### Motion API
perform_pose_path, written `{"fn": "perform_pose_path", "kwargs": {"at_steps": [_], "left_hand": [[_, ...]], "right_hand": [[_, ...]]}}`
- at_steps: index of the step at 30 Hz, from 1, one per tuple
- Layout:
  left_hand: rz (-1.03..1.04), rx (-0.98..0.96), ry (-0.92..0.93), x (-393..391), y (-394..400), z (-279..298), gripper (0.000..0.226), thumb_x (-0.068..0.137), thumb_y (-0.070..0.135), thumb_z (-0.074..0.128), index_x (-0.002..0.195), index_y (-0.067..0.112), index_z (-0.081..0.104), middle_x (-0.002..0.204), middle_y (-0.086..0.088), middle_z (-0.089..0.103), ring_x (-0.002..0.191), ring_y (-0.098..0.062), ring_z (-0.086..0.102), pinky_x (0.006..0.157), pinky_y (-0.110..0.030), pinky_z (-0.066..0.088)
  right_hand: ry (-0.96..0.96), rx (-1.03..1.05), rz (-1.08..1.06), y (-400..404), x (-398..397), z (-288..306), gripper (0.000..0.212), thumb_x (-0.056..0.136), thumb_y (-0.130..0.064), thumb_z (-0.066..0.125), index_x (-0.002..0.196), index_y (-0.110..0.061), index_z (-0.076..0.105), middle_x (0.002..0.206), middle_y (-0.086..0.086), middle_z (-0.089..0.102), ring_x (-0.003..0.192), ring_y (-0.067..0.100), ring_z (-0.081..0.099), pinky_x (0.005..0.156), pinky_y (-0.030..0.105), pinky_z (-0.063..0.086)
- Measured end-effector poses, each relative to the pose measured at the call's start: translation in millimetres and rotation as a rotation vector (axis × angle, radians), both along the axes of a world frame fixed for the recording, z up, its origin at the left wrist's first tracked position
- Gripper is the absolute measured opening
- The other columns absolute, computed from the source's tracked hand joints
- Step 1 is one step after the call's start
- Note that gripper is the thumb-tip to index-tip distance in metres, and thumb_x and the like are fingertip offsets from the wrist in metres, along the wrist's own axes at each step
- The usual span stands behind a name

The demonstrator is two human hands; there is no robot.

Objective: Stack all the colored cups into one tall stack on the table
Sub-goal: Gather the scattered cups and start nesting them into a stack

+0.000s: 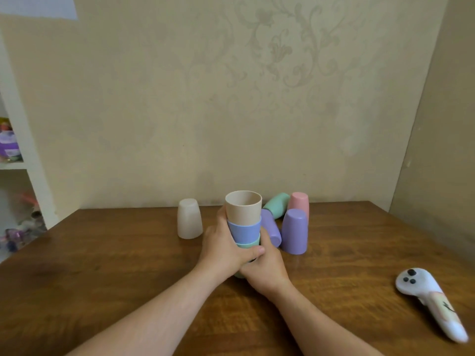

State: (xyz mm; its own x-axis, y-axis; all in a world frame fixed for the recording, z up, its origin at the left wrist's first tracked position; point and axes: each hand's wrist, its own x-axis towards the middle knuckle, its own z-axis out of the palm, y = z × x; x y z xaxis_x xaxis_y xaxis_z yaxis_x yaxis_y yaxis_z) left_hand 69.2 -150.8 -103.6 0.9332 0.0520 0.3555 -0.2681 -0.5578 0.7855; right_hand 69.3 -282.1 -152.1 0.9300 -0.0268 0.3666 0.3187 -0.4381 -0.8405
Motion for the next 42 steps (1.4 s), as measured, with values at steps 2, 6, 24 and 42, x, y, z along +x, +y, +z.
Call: {"fn": "perform_pose_path", "kwargs": {"at_steps": [2,6,24,42], "left_hand": [[0.006,0.0,-0.013,-0.9,2.6,-3.7,0.116,0.043,0.062,0.093,0.143,0.035,0.04,0.13,0.012,0.069,0.122,-0.019,0.068,0.102,-0.044,0.057],[0.056,-0.023,-0.048,-2.1,20.2,-9.3,0.105,0.059,0.049,0.101,0.142,0.034,0.041,0.125,0.012,0.068,0.114,-0.017,0.069,0.092,-0.036,0.057],[0.073,-0.299,-0.017,10.5,76.4,-50.7,0.095,0.065,0.039,0.103,0.142,0.046,0.047,0.135,0.014,0.067,0.122,-0.012,0.067,0.103,-0.045,0.059],[0.082,-0.229,0.012,5.8,78.0,-50.9,0.108,0.069,0.04,0.102,0.156,0.033,0.038,0.141,0.008,0.063,0.127,-0.02,0.063,0.106,-0.047,0.056]], "right_hand": [[-0.031,-0.023,0.013,1.0,0.5,0.2,0.062,0.074,-0.034,0.088,0.127,-0.042,0.058,0.117,-0.02,0.073,0.106,0.0,0.072,0.089,0.035,0.063],[-0.05,-0.107,0.05,3.7,-0.1,1.5,0.089,0.066,-0.044,0.091,0.145,-0.044,0.048,0.133,-0.02,0.061,0.119,0.004,0.062,0.096,0.037,0.06],[-0.06,-0.021,-0.387,-11.8,5.4,11.0,0.066,0.086,-0.013,0.072,0.149,-0.023,0.055,0.138,0.003,0.052,0.12,0.024,0.058,0.097,0.034,0.047],[0.234,-0.65,-0.365,-105.9,31.9,58.5,0.061,0.08,-0.038,0.085,0.126,-0.031,0.046,0.128,0.007,0.041,0.101,0.037,0.062,0.086,0.046,0.056]]}}
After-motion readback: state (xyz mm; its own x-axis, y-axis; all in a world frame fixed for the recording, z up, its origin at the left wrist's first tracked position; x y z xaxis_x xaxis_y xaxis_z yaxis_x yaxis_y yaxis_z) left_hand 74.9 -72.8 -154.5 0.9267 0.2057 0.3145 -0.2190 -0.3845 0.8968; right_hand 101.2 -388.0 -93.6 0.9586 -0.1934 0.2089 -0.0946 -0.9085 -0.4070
